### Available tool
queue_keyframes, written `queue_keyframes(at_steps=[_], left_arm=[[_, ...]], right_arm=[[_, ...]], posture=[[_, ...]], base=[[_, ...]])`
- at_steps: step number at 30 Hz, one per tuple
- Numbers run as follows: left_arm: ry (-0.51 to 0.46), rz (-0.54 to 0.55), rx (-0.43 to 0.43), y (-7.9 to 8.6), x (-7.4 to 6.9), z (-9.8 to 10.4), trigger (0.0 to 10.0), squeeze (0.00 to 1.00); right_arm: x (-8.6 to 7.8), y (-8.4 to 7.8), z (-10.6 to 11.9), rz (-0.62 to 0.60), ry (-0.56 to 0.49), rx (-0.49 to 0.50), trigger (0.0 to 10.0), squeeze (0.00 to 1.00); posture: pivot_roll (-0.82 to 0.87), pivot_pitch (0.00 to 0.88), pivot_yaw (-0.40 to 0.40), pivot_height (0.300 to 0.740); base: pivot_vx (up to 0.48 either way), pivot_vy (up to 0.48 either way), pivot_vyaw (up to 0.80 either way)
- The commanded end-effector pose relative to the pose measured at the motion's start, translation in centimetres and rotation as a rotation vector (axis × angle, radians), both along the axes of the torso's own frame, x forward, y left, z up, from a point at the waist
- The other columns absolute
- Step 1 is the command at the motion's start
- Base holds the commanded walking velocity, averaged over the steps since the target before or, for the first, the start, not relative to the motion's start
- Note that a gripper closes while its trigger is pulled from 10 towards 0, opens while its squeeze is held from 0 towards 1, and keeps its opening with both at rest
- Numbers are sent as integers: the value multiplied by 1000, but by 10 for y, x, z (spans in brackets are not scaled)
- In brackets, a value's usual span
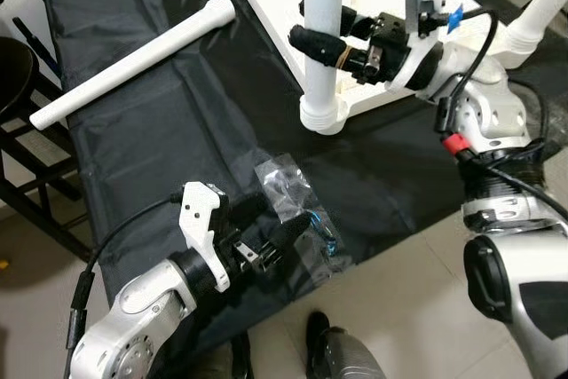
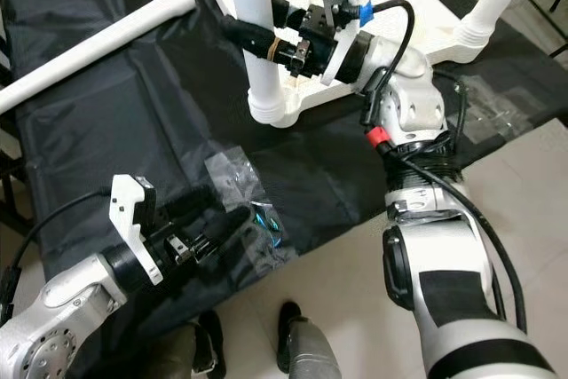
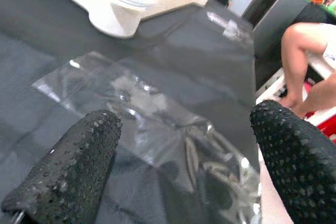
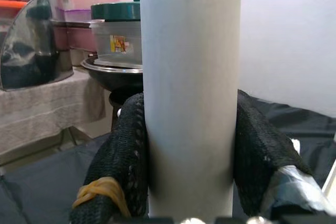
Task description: Building children table
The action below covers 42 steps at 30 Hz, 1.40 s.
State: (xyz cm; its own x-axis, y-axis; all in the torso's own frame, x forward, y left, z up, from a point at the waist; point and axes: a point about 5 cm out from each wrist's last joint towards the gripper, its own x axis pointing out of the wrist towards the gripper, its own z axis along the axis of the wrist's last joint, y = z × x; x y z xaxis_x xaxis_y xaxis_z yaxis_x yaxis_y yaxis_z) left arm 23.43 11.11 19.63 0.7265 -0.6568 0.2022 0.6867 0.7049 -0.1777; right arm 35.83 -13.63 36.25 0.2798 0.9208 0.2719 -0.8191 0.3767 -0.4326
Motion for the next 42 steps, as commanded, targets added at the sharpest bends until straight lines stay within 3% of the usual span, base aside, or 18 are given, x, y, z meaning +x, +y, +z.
queue_keyframes(at_steps=[1, 2, 3, 5, 6, 7, 9, 11, 13, 16, 19, 24, 34, 42], left_arm=[[-13, 9, 1, 1, -3, 2, 10000, 0], [-60, 23, -46, 3, 0, 18, 10000, 0], [-60, 23, -46, 3, 0, 18, 10000, 0], [-208, 78, -115, 13, 14, 63, 10000, 0], [-208, 78, -115, 13, 14, 63, 10000, 0], [-265, 124, -115, 20, 20, 79, 10000, 0], [-265, 124, -115, 20, 20, 79, 10000, 0], [-323, 240, -64, 35, 29, 91, 10000, 0], [-345, 284, -46, 40, 33, 94, 10000, 0], [-358, 310, -38, 43, 34, 95, 10000, 0], [-381, 325, 55, 41, 33, 87, 10000, 0], [-359, 374, 105, 38, 30, 76, 10000, 0], [-302, 446, 118, 38, 28, 55, 10000, 0], [-295, 462, 111, 38, 28, 52, 10000, 0]], right_arm=[[-4, 2, 2, 16, -36, -19, 10000, 0], [-5, 3, 2, 19, -40, -17, 10000, 0], [-5, 3, 2, 19, -40, -17, 10000, 0], [-5, 5, 0, -2, -50, -10, 10000, 0], [-5, 5, 0, -2, -50, -10, 10000, 0], [-1, 5, -2, -46, -50, -6, 10000, 0], [-1, 5, -2, -46, -50, -6, 10000, 0], [5, 4, -5, -77, -33, 5, 10000, 0], [5, 4, -7, -69, -28, -2, 10000, 0], [4, 5, -7, -50, -28, -10, 10000, 0], [-2, 2, -4, 20, -36, -18, 10000, 0], [-2, -8, 2, 9, -45, 2, 10000, 0], [-9, -20, 0, 23, -41, 70, 10000, 0], [-9, -25, -3, -2, -56, 129, 10000, 0]], posture=[[-13, 385, -20, 740], [-8, 389, -21, 740], [-8, 389, -21, 740], [13, 378, -20, 740], [13, 378, -20, 740], [18, 371, -23, 740], [18, 371, -23, 740], [23, 365, -19, 740], [23, 370, -17, 740], [23, 370, -17, 740], [23, 383, -17, 740], [20, 400, -18, 740], [29, 416, -8, 740], [41, 420, 6, 740]], base=[[0, 0, 0], [0, 0, 0], [0, 0, 0], [0, 0, 0], [0, 0, 0], [0, 0, 0], [0, 0, 0], [0, 0, 0], [0, 0, 0], [0, 0, 0], [0, 0, 0], [0, 0, 0], [0, 0, 0], [0, 0, 0]])
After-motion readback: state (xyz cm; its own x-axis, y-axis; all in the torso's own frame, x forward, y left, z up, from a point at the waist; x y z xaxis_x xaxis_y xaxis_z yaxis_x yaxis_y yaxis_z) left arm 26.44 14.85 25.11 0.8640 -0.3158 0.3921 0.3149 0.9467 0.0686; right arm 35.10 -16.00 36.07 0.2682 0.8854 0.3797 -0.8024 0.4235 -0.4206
